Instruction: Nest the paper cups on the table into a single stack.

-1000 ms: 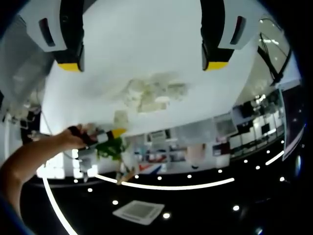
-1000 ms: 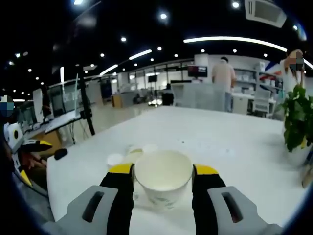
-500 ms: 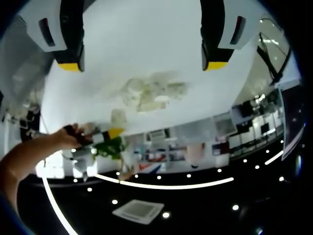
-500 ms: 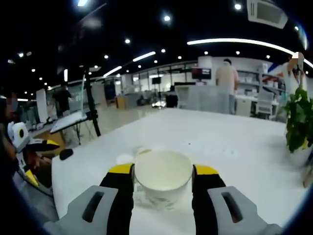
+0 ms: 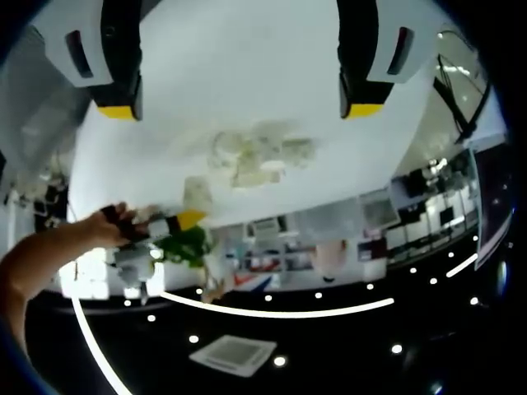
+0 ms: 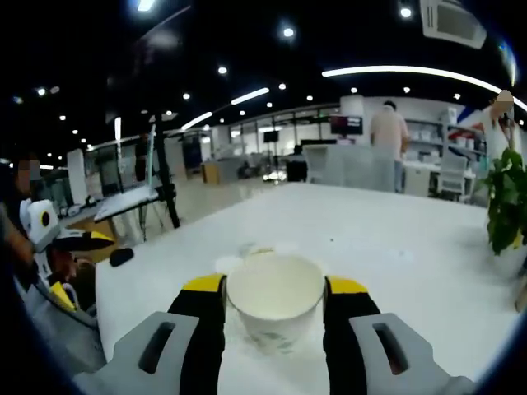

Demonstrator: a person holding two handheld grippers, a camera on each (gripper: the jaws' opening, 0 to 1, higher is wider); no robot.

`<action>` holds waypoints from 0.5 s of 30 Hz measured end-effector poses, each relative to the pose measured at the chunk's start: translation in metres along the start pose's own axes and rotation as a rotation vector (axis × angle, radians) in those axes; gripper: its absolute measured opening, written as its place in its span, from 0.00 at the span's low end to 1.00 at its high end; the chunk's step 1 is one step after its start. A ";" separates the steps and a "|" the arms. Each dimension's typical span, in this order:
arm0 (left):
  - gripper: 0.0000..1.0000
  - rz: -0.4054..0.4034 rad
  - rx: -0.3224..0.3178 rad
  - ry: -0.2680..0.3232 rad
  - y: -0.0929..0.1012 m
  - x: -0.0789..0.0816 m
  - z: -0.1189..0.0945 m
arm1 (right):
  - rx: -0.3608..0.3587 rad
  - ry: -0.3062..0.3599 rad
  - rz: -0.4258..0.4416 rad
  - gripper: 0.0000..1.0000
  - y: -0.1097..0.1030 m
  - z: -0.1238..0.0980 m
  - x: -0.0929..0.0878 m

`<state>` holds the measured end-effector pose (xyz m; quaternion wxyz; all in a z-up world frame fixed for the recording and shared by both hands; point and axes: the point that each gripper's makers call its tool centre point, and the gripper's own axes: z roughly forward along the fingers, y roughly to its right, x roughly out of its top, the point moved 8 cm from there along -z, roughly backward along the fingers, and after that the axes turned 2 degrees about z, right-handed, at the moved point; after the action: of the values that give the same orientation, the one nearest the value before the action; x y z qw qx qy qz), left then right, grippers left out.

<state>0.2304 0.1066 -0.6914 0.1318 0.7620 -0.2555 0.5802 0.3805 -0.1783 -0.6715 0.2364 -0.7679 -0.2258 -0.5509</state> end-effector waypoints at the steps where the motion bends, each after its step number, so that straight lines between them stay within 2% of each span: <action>1: 0.99 0.000 -0.001 0.000 0.000 -0.001 0.000 | 0.002 0.001 0.000 0.44 -0.001 0.000 0.000; 15: 0.98 0.007 -0.011 -0.004 0.002 -0.001 0.001 | 0.029 0.009 0.010 0.44 -0.018 -0.008 -0.006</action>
<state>0.2297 0.1048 -0.6931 0.1336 0.7617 -0.2617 0.5775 0.3621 -0.1692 -0.6727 0.2514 -0.7630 -0.2290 -0.5497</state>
